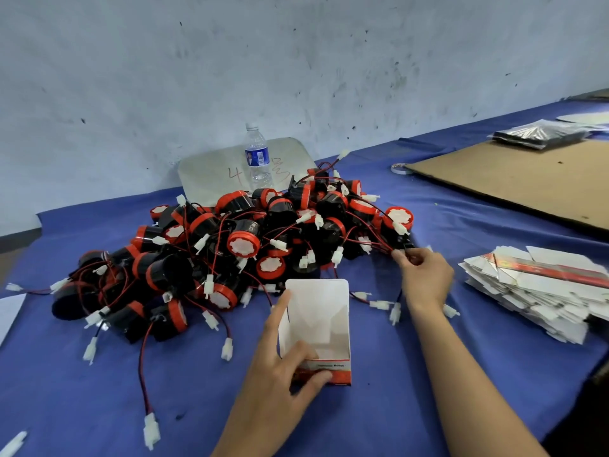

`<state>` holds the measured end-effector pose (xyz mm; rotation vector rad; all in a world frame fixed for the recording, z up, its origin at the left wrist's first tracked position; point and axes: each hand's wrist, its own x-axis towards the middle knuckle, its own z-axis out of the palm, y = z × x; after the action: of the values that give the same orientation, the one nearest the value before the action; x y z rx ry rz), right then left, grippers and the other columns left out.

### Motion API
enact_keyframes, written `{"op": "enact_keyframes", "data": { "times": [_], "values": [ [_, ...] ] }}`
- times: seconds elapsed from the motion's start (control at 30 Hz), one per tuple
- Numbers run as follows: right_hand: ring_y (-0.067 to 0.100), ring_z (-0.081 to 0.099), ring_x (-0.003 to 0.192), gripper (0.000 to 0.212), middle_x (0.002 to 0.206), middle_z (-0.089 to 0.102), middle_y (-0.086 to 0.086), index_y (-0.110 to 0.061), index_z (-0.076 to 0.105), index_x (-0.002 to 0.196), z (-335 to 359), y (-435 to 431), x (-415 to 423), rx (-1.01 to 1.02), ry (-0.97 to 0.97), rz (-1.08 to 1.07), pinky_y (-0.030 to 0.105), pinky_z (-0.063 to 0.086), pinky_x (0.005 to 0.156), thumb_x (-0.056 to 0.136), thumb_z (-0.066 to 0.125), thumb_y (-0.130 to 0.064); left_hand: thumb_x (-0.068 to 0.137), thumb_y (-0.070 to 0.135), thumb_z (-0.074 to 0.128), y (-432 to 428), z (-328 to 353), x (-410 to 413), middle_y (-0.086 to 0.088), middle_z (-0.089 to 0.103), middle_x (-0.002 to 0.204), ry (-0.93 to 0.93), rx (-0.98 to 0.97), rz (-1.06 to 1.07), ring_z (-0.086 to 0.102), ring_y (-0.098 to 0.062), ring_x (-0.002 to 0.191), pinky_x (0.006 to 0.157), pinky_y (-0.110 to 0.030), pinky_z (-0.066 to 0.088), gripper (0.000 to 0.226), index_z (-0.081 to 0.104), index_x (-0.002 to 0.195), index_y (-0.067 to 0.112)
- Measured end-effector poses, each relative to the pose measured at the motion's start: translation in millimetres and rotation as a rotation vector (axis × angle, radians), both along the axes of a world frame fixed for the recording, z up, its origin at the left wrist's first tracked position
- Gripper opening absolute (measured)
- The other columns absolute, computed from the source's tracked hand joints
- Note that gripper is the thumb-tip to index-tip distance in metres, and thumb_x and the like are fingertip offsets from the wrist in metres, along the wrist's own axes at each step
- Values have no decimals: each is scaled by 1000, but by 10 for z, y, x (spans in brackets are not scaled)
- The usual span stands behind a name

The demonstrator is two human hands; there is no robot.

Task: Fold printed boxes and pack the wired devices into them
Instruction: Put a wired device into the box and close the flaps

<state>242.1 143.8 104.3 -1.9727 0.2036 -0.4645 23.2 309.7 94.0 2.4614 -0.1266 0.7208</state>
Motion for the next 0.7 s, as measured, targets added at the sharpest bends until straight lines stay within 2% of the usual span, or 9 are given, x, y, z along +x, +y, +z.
{"op": "enact_keyframes", "data": {
  "times": [0.07, 0.17, 0.27, 0.33, 0.43, 0.5, 0.57, 0.63, 0.7],
  "values": [
    [32, 61, 96, 19, 99, 69, 14, -6, 72, 100, -22, -5, 32, -24, 11, 10, 28, 35, 71, 89, 66, -19, 82, 40, 72, -8, -16, -7, 20, -2, 159, 4, -18, 5, 45, -23, 131, 84, -9, 40, 15, 58, 88, 36],
    [30, 62, 94, 17, 94, 70, 14, -8, 73, 100, -30, -61, 75, 80, -22, -15, 28, 39, 76, 92, 60, -15, 81, 38, 73, -28, -27, -17, 30, -7, 154, 41, -81, 5, 32, 1, 134, 80, 3, 35, 50, 40, 111, 58],
    [18, 60, 75, 18, 74, 65, 6, -13, 75, 93, 21, -107, 83, 274, -36, -11, 30, 47, 75, 92, 58, -18, 75, 36, 79, -30, -31, -18, 33, -4, 153, 22, -151, 14, 8, 19, 136, 88, 8, 25, 86, 20, 126, 72],
    [8, 57, 65, 17, 71, 64, 3, -11, 74, 95, 85, -108, 67, 450, -86, -27, 27, 49, 71, 92, 58, -15, 71, 41, 81, -12, -45, -22, 34, -2, 153, 37, -211, 38, 6, 17, 138, 92, 5, 23, 100, 8, 132, 72],
    [15, 61, 80, 20, 92, 62, 6, -17, 64, 88, 268, -149, -49, 806, -219, -23, 32, 57, 71, 99, 50, -11, 63, 55, 80, -9, -48, -25, 35, 7, 153, 79, -321, 42, 14, 13, 138, 104, -14, 27, 111, -3, 135, 71],
    [17, 68, 76, 24, 95, 63, 0, -21, 58, 83, 408, -202, -159, 1126, -243, 99, 31, 59, 67, 102, 46, -12, 58, 65, 75, -10, -45, -29, 38, 11, 150, 68, -361, 48, 15, 15, 137, 106, -20, 28, 111, -4, 136, 70],
    [18, 71, 68, 23, 92, 66, 0, -20, 58, 83, 537, -239, -278, 1310, -226, 310, 27, 59, 64, 101, 46, -13, 56, 67, 75, -7, -39, -30, 41, 13, 149, 34, -408, 44, 17, 16, 137, 104, -19, 29, 112, -2, 137, 68],
    [15, 71, 63, 27, 82, 70, -1, -20, 62, 81, 638, -186, -413, 1318, -148, 561, 22, 57, 57, 100, 45, -11, 56, 68, 77, -18, -34, -29, 39, 13, 150, 7, -427, 36, 19, 14, 138, 104, -21, 29, 115, -2, 139, 66],
    [8, 67, 54, 37, 71, 69, -4, -21, 71, 75, 712, -55, -581, 1198, -60, 800, 18, 54, 49, 97, 44, -9, 57, 71, 77, -27, -9, -27, 34, 11, 154, -44, -440, 38, 18, 7, 142, 111, -28, 30, 117, -2, 143, 61]
  ]
}}
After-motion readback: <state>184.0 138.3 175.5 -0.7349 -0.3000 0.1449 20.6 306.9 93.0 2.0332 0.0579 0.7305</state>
